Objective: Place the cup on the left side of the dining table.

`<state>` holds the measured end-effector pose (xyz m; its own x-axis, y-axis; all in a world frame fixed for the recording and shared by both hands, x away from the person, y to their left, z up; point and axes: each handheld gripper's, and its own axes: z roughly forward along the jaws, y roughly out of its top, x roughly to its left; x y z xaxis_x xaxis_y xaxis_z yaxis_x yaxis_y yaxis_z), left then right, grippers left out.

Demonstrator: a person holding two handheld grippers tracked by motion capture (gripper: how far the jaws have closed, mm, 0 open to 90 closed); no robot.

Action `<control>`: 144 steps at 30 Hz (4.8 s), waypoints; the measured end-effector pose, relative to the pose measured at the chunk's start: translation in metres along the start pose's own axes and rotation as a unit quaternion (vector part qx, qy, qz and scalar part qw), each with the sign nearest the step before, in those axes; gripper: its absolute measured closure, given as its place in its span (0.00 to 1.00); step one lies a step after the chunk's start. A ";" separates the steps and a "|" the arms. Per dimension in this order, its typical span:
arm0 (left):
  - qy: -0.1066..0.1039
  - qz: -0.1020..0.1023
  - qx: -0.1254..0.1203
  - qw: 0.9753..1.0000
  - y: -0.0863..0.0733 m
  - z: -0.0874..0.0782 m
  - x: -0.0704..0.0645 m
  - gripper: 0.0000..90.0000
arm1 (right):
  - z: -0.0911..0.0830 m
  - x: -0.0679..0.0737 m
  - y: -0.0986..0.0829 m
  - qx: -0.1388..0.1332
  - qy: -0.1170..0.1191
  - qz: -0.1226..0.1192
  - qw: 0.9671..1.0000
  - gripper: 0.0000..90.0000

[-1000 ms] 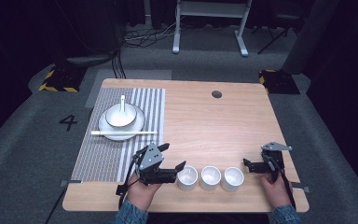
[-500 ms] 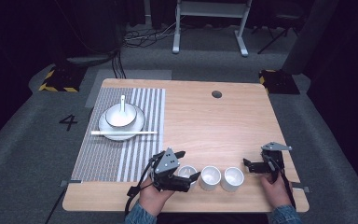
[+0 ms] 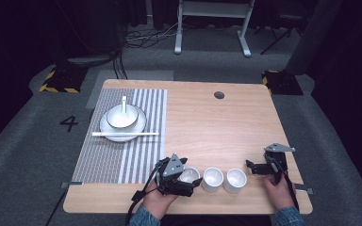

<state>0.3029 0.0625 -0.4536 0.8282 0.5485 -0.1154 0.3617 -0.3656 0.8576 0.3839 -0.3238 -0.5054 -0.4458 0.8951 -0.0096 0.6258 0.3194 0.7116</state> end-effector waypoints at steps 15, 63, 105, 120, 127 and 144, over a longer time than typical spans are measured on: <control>-0.003 0.005 0.048 0.999 -0.015 0.016 0.000 0.20 | 0.000 0.000 0.000 0.000 0.000 0.000 1.000 0.01; 0.015 0.012 0.081 0.997 -0.007 0.011 0.001 0.30 | 0.000 0.000 0.000 0.000 -0.001 0.000 1.000 0.00; 0.022 0.025 0.036 0.999 0.046 -0.032 -0.010 0.30 | 0.000 0.000 0.000 0.000 0.000 0.000 1.000 0.00; 0.042 0.020 0.015 0.999 0.056 -0.041 -0.001 0.30 | 0.000 0.000 0.000 0.000 -0.001 0.000 1.000 0.01; 0.068 0.005 0.012 0.998 0.052 -0.051 0.010 0.30 | 0.000 0.000 0.000 0.000 -0.001 0.000 1.000 0.01; 0.142 -0.021 0.001 0.990 0.043 -0.082 0.033 0.30 | 0.000 0.000 0.000 0.000 -0.001 0.001 1.000 0.01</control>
<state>0.3108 0.1265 -0.3799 0.6595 0.7517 -0.0048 0.3937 -0.3399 0.8541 0.3839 -0.3237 -0.5053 -0.4442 0.8958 -0.0098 0.6261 0.3183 0.7118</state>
